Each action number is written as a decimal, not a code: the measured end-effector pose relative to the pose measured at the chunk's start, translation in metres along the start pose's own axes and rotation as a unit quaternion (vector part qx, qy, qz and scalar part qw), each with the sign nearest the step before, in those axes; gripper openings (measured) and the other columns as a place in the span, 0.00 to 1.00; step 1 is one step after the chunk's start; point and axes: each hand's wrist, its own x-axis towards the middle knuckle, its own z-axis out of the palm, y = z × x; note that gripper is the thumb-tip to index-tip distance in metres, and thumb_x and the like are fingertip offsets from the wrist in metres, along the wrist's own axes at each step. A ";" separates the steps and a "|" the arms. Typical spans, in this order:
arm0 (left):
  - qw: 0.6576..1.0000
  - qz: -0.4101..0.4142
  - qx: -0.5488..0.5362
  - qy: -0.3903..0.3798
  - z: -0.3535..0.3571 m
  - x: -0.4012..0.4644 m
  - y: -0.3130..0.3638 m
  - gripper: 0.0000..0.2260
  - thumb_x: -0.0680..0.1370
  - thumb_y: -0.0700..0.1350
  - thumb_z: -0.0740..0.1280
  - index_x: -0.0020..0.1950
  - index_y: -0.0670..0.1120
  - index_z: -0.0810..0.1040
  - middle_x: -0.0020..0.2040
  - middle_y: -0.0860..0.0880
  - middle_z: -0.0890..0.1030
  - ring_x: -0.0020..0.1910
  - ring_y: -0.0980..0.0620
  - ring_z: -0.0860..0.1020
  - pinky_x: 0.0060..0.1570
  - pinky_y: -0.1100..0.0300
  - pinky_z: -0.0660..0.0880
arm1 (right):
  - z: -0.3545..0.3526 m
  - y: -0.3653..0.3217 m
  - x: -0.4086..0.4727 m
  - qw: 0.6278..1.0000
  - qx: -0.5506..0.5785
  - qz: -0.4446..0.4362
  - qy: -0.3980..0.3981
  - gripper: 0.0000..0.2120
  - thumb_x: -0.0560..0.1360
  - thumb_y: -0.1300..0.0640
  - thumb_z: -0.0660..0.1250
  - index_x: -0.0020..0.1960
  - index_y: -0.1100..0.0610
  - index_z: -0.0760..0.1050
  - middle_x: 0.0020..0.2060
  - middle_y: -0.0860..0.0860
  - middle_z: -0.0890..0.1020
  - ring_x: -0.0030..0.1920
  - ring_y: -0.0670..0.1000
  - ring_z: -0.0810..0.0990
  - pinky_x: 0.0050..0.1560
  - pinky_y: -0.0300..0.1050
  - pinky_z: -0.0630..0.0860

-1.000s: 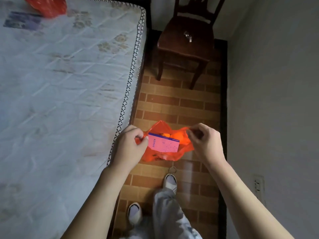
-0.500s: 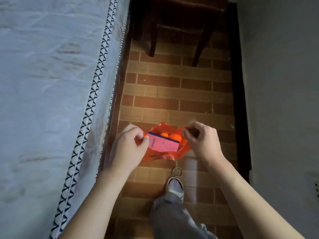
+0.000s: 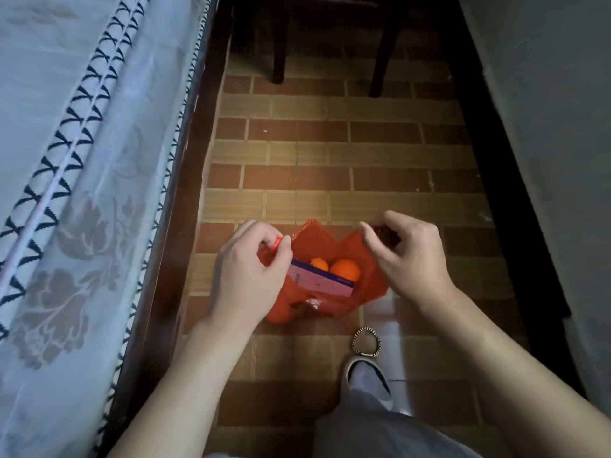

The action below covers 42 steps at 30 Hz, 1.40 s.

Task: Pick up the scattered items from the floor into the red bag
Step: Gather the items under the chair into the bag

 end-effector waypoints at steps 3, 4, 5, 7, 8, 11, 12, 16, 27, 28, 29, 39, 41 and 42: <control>1.000 0.020 0.003 0.000 0.011 -0.010 -0.012 0.14 0.81 0.48 0.70 0.39 0.50 0.70 0.43 0.55 0.81 0.44 0.57 0.80 0.42 0.74 0.71 | 0.021 0.007 -0.017 0.998 -0.022 0.012 0.054 0.17 0.82 0.48 0.69 0.39 0.53 0.69 0.27 0.45 0.72 0.27 0.48 0.71 0.30 0.48 0.68; 1.000 0.024 0.011 -0.003 0.013 -0.013 -0.018 0.14 0.81 0.49 0.70 0.40 0.50 0.69 0.42 0.55 0.81 0.43 0.57 0.80 0.41 0.70 0.74 | 0.029 0.009 -0.024 0.998 -0.013 0.024 0.065 0.16 0.82 0.48 0.68 0.42 0.51 0.65 0.27 0.45 0.70 0.27 0.47 0.70 0.31 0.47 0.66; 1.000 0.022 0.017 -0.006 0.014 -0.014 -0.024 0.13 0.81 0.49 0.71 0.42 0.51 0.69 0.41 0.55 0.81 0.42 0.57 0.80 0.40 0.66 0.76 | 0.037 0.010 -0.032 0.997 0.006 0.036 0.072 0.14 0.82 0.47 0.67 0.46 0.50 0.64 0.29 0.44 0.71 0.28 0.47 0.70 0.32 0.47 0.65; 1.000 0.013 0.011 -0.023 0.018 -0.016 -0.038 0.09 0.80 0.49 0.71 0.49 0.52 0.71 0.41 0.55 0.80 0.42 0.56 0.81 0.40 0.61 0.78 | 0.050 0.013 -0.042 0.995 0.020 0.050 0.086 0.11 0.82 0.47 0.66 0.57 0.51 0.67 0.38 0.44 0.75 0.34 0.48 0.72 0.39 0.45 0.67; 0.999 0.014 0.003 -0.046 0.021 -0.018 -0.045 0.09 0.80 0.48 0.71 0.56 0.53 0.72 0.44 0.55 0.81 0.44 0.56 0.81 0.43 0.61 0.79 | 0.055 0.014 -0.045 0.996 0.003 0.038 0.083 0.13 0.83 0.48 0.65 0.64 0.52 0.69 0.46 0.46 0.76 0.39 0.47 0.74 0.41 0.45 0.69; 0.990 0.038 0.011 -0.134 0.033 -0.024 -0.063 0.17 0.81 0.44 0.70 0.69 0.57 0.77 0.56 0.59 0.78 0.57 0.56 0.77 0.57 0.59 0.77 | 0.064 0.022 -0.048 0.990 -0.106 -0.094 0.023 0.21 0.82 0.54 0.62 0.75 0.52 0.73 0.65 0.57 0.72 0.58 0.56 0.75 0.57 0.56 0.73; 0.988 0.057 0.023 -0.144 0.037 -0.025 -0.068 0.15 0.81 0.42 0.69 0.67 0.56 0.80 0.57 0.59 0.76 0.59 0.56 0.75 0.58 0.57 0.77 | 0.067 0.024 -0.048 0.982 -0.138 -0.129 0.001 0.23 0.81 0.55 0.61 0.75 0.53 0.73 0.70 0.59 0.71 0.65 0.60 0.74 0.61 0.59 0.70; 0.976 0.078 0.088 -0.182 0.056 -0.027 -0.087 0.14 0.79 0.38 0.69 0.62 0.52 0.83 0.61 0.57 0.75 0.62 0.51 0.72 0.62 0.48 0.76 | 0.086 0.019 -0.049 0.969 -0.140 -0.180 -0.097 0.29 0.78 0.55 0.55 0.79 0.55 0.69 0.79 0.56 0.67 0.79 0.60 0.65 0.69 0.61 0.66; 0.912 -0.037 0.200 -0.356 0.072 -0.033 -0.154 0.18 0.82 0.57 0.67 0.72 0.60 0.76 0.82 0.54 0.62 0.83 0.50 0.51 0.79 0.36 0.54 | 0.145 0.081 -0.070 0.836 -0.298 -0.209 -0.411 0.35 0.76 0.60 0.50 0.84 0.50 0.59 0.85 0.53 0.49 0.84 0.57 0.45 0.80 0.67 0.54; 0.908 -0.026 0.199 -0.366 0.075 -0.035 -0.154 0.19 0.82 0.59 0.67 0.73 0.61 0.75 0.83 0.54 0.61 0.84 0.49 0.50 0.79 0.35 0.53 | 0.145 0.085 -0.068 0.838 -0.296 -0.194 -0.414 0.35 0.76 0.61 0.56 0.83 0.50 0.60 0.85 0.53 0.50 0.85 0.57 0.45 0.80 0.67 0.53; 0.904 -0.013 0.201 -0.377 0.078 -0.036 -0.154 0.19 0.81 0.60 0.67 0.73 0.62 0.75 0.83 0.55 0.60 0.84 0.49 0.49 0.80 0.35 0.52 | 0.145 0.090 -0.066 0.840 -0.295 -0.185 -0.415 0.36 0.75 0.61 0.62 0.83 0.50 0.61 0.85 0.53 0.51 0.85 0.57 0.45 0.80 0.67 0.53; 0.845 0.063 0.283 -0.449 0.088 -0.050 -0.154 0.22 0.83 0.56 0.66 0.78 0.61 0.70 0.85 0.51 0.55 0.85 0.48 0.42 0.81 0.34 0.43 | 0.130 0.142 -0.065 0.857 -0.276 -0.141 -0.411 0.31 0.65 0.49 0.71 0.69 0.40 0.77 0.81 0.52 0.64 0.82 0.56 0.58 0.78 0.64 0.58; 0.839 0.068 0.285 -0.458 0.086 -0.053 -0.159 0.19 0.83 0.53 0.67 0.75 0.60 0.74 0.85 0.51 0.56 0.85 0.48 0.42 0.81 0.34 0.43 | 0.126 0.147 -0.064 0.875 -0.258 -0.147 -0.383 0.22 0.66 0.46 0.66 0.59 0.41 0.83 0.78 0.50 0.68 0.81 0.56 0.62 0.77 0.61 0.59; 0.838 0.065 0.283 -0.462 0.085 -0.054 -0.161 0.18 0.83 0.50 0.68 0.73 0.60 0.76 0.85 0.52 0.56 0.85 0.49 0.43 0.81 0.34 0.43 | 0.123 0.150 -0.064 0.884 -0.244 -0.151 -0.369 0.21 0.66 0.46 0.62 0.55 0.43 0.84 0.77 0.50 0.70 0.80 0.56 0.64 0.76 0.60 0.60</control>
